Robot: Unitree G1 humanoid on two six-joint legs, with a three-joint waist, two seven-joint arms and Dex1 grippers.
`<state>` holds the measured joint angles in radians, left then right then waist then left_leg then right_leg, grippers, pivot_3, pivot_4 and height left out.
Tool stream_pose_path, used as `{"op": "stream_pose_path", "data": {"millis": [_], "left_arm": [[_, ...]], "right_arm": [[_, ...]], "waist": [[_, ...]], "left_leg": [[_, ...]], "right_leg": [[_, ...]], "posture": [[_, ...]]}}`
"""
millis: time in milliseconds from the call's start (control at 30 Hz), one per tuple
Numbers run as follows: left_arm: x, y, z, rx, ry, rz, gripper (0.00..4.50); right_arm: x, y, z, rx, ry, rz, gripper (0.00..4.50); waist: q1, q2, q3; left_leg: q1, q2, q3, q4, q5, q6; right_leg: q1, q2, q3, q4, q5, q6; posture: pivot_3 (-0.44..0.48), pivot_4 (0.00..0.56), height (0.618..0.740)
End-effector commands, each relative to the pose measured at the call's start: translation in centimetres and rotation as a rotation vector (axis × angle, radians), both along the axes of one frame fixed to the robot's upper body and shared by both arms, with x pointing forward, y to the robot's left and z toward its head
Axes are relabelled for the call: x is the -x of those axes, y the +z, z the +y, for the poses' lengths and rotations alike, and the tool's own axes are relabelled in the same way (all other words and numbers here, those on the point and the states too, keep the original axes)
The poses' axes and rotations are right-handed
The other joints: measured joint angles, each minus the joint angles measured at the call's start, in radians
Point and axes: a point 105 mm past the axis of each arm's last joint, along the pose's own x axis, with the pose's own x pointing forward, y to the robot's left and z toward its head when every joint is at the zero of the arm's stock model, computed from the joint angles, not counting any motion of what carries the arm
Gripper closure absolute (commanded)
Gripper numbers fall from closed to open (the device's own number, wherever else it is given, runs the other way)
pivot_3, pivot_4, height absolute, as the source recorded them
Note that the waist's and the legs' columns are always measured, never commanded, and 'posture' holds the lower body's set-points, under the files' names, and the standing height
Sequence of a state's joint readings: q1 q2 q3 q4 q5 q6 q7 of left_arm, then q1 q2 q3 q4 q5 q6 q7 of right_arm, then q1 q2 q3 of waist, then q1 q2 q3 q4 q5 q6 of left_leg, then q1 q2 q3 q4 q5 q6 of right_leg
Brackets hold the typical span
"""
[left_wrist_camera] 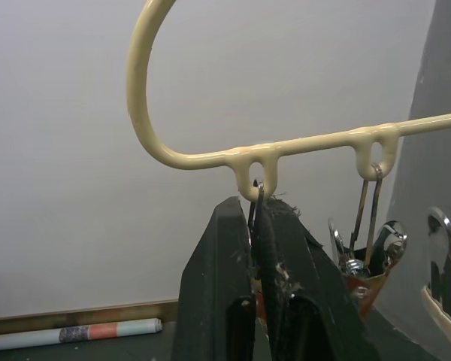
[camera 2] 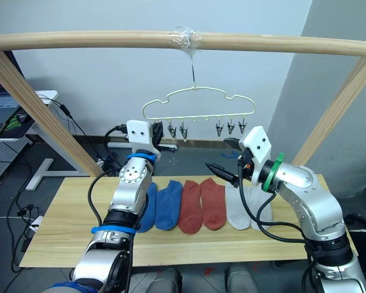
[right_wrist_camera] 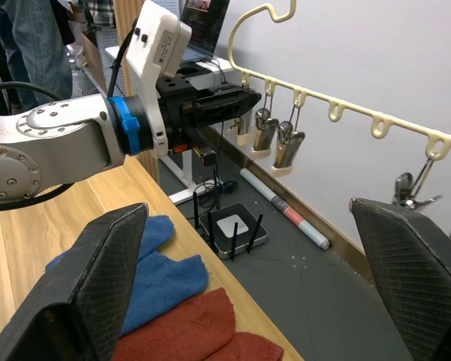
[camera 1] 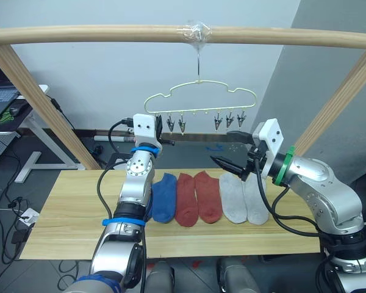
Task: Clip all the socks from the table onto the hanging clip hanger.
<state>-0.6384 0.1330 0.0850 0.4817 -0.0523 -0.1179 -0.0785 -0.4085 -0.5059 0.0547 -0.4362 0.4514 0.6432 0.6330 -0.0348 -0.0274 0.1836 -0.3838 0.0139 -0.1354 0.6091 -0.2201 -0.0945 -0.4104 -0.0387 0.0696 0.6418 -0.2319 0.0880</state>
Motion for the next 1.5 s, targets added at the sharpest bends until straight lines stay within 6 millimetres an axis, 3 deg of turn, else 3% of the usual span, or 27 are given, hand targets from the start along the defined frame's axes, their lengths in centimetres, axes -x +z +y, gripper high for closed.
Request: {"op": "stream_pose_path", "data": {"millis": [33, 100, 167, 233, 333, 467, 600, 767, 833, 967, 1067, 1200, 1333, 1500], "left_arm": [[0.2, 1.9, -0.1, -0.021, -0.009, -0.066, 4.48], [0.2, 1.7, 0.2, -0.047, -0.024, -0.046, 4.48], [0.5, 1.5, 0.7, -0.057, -0.048, -0.029, 4.48], [0.8, 1.2, 1.1, -0.065, -0.06, -0.013, 4.48], [1.3, 0.7, 1.8, -0.072, -0.068, 0.007, 4.48], [1.6, 0.5, 2.2, -0.069, -0.063, 0.017, 4.48], [1.3, 0.3, 2.7, -0.013, -0.035, 0.043, 4.48], [1.0, 0.5, 2.6, -0.023, -0.039, 0.038, 4.48], [1.0, 0.6, 2.6, -0.023, -0.038, 0.037, 4.48], [1.2, 0.6, 2.9, -0.024, -0.027, 0.034, 4.48], [1.3, 0.4, 3.1, -0.027, -0.02, 0.037, 4.48], [1.4, 0.4, 3.3, -0.028, -0.01, 0.039, 4.5], [1.3, 0.4, 3.2, -0.028, -0.01, 0.041, 4.5], [1.4, 0.2, 3.2, -0.044, -0.034, 0.052, 4.5]], "right_arm": [[0.4, 0.3, -0.1, -0.004, -0.016, -0.027, 0.0], [0.4, -3.6, -1.0, 0.082, -0.104, 0.055, 0.0], [0.1, -8.3, -3.1, 0.117, -0.278, 0.183, 0.0], [-0.1, -11.1, -5.1, 0.12, -0.427, 0.263, 0.0], [-0.5, -13.7, -7.7, 0.117, -0.598, 0.324, 0.0], [-1.1, -14.9, -9.0, 0.108, -0.682, 0.345, 0.0], [-3.2, -16.5, -11.0, 0.075, -0.8, 0.403, 0.0], [-5.7, -17.3, -10.1, 0.057, -0.798, 0.434, 0.0], [-6.1, -17.4, -9.9, 0.058, -0.797, 0.434, 0.0], [-5.8, -20.8, -10.3, 0.188, -0.807, 0.5, 0.0], [-5.5, -21.8, -10.6, 0.201, -0.818, 0.534, 0.0], [-5.0, -22.5, -11.0, 0.209, -0.829, 0.572, 0.85], [-4.4, -22.9, -11.3, 0.268, -0.793, 0.558, 2.22], [-3.4, -21.6, -13.0, 0.294, -0.76, 0.489, 4.0]], "waist": [[0.0, 0.0, 0.0], [0.003, 0.0, 0.0], [0.002, 0.0, 0.0], [0.003, 0.002, 0.002], [-0.002, 0.005, 0.004], [-0.007, 0.005, 0.004], [-0.019, 0.005, 0.004], [-0.026, 0.005, 0.005], [-0.025, 0.005, 0.005], [-0.023, 0.006, 0.005], [-0.025, 0.006, 0.005], [-0.025, 0.006, 0.006], [-0.024, 0.006, 0.005], [-0.023, 0.006, 0.006]], "left_leg": [[0.0, 0.0, 0.0, 0.0, 0.0, 0.0], [0.0, 0.0, 0.0, 0.0, 0.0, 0.0], [0.0, 0.0, -0.001, -0.001, 0.0, 0.0], [-0.001, 0.0, 0.0, -0.001, 0.0, -0.001], [0.0, 0.0, 0.002, -0.001, 0.0, -0.001], [0.001, 0.0, 0.001, -0.001, 0.0, 0.0], [0.002, 0.001, 0.001, 0.0, 0.0, 0.0], [0.002, 0.001, 0.001, 0.0, 0.0, 0.0], [0.002, 0.001, 0.0, -0.001, 0.0, 0.0], [0.001, 0.0, 0.001, -0.001, 0.0, 0.0], [0.001, 0.0, 0.001, -0.001, 0.0, 0.0], [0.002, 0.0, 0.0, -0.001, 0.0, 0.0], [0.003, 0.0, 0.0, 0.0, 0.0, 0.0], [0.003, 0.0, 0.0, -0.001, 0.0, 0.0]], "right_leg": [[0.0, 0.0, 0.0, 0.0, 0.0, 0.0], [0.0, 0.0, 0.0, 0.0, 0.0, 0.0], [0.0, 0.0, -0.001, 0.0, -0.001, 0.0], [-0.001, 0.0, 0.0, 0.0, -0.002, 0.0], [-0.001, -0.001, 0.001, 0.0, -0.002, 0.0], [-0.001, 0.0, 0.001, 0.002, -0.003, -0.003], [0.0, 0.0, 0.001, 0.002, -0.004, -0.003], [0.0, 0.001, 0.001, 0.002, -0.001, 0.001], [0.0, 0.001, 0.001, 0.002, -0.001, 0.001], [0.0, 0.0, 0.001, 0.0, -0.001, 0.001], [0.0, 0.0, 0.001, 0.001, -0.002, 0.0], [0.0, 0.0, 0.001, 0.002, -0.001, 0.001], [0.002, 0.0, 0.001, 0.001, -0.002, -0.001], [0.002, 0.0, 0.001, 0.001, -0.001, 0.001]], "posture": [[-0.032, 0.169, 0.74], [-0.028, 0.171, 0.74], [-0.028, 0.171, 0.74], [-0.014, 0.175, 0.74], [-0.01, 0.175, 0.74], [-0.018, 0.175, 0.74], [-0.022, 0.174, 0.74], [-0.023, 0.176, 0.74], [-0.012, 0.177, 0.74], [-0.003, 0.182, 0.74], [0.002, 0.185, 0.74], [0.006, 0.19, 0.74], [0.005, 0.191, 0.74], [0.007, 0.186, 0.74]]}}
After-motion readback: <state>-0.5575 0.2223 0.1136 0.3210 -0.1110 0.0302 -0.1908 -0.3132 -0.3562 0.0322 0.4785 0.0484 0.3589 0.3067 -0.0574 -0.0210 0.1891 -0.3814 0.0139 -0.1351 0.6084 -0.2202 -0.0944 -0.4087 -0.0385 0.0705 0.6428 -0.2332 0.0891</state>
